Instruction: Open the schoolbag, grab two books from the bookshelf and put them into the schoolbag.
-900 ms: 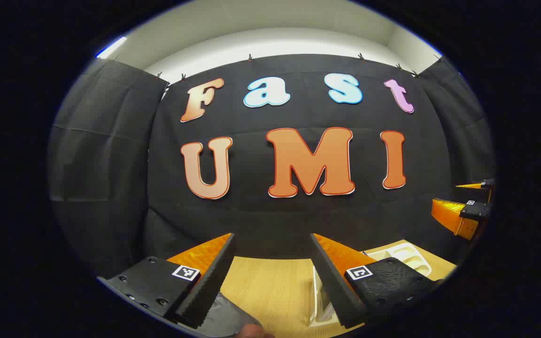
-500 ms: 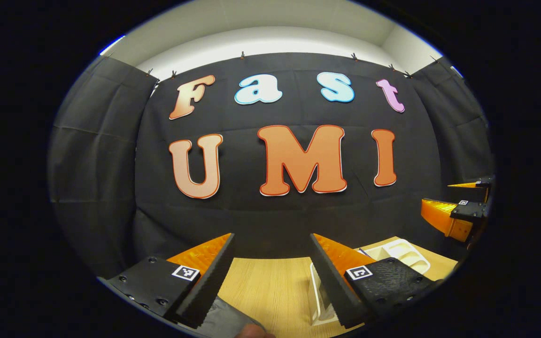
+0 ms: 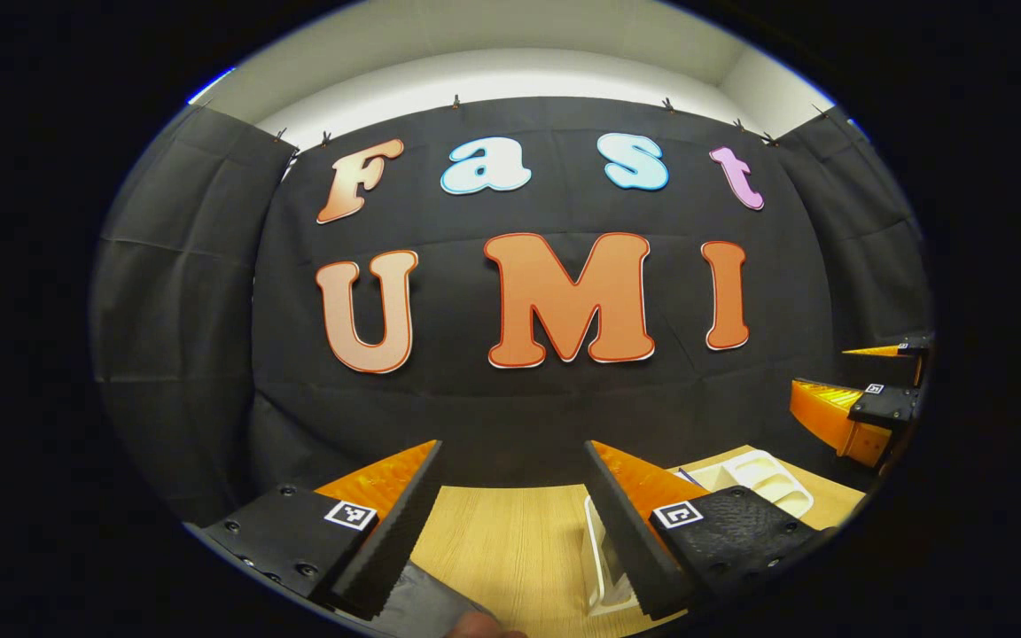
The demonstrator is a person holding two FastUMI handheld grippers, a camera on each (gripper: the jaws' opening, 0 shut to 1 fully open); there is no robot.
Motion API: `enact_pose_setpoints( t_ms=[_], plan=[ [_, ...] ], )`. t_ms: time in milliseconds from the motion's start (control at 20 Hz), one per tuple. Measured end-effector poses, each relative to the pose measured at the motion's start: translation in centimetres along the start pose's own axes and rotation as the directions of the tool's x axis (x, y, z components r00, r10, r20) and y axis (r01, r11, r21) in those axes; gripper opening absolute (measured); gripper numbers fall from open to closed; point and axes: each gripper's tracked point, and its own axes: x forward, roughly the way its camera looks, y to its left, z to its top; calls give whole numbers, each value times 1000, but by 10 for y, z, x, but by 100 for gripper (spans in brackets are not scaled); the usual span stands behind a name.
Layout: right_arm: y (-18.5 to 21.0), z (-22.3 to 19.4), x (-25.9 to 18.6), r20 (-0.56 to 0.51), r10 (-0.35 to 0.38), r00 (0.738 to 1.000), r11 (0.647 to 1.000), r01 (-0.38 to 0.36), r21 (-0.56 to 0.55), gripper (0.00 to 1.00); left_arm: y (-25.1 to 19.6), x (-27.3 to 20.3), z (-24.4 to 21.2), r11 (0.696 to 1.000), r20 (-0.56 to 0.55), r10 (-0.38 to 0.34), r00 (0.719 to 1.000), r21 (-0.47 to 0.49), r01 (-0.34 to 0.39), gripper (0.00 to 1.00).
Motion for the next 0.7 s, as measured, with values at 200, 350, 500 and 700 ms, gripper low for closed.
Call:
enact_pose_setpoints(
  t_ms=[200,350,500,700],
  plan=[
    [0,-2,1,-10,11,1000,1000,-11,2,97,4,6,-6,1000,-20,11,1000,12,-11,97],
    [5,-3,8,-12,19,1000,1000,-19,-2,97,9,9,-10,999,-33,17,999,43,-15,97],
    [3,-2,13,-10,19,1000,1000,-19,-6,97,16,9,-25,996,-64,29,998,89,-23,97],
    [-3,-3,18,-9,17,1000,1000,-17,-12,97,18,0,-52,986,-120,36,992,167,-15,98]
  ],
)
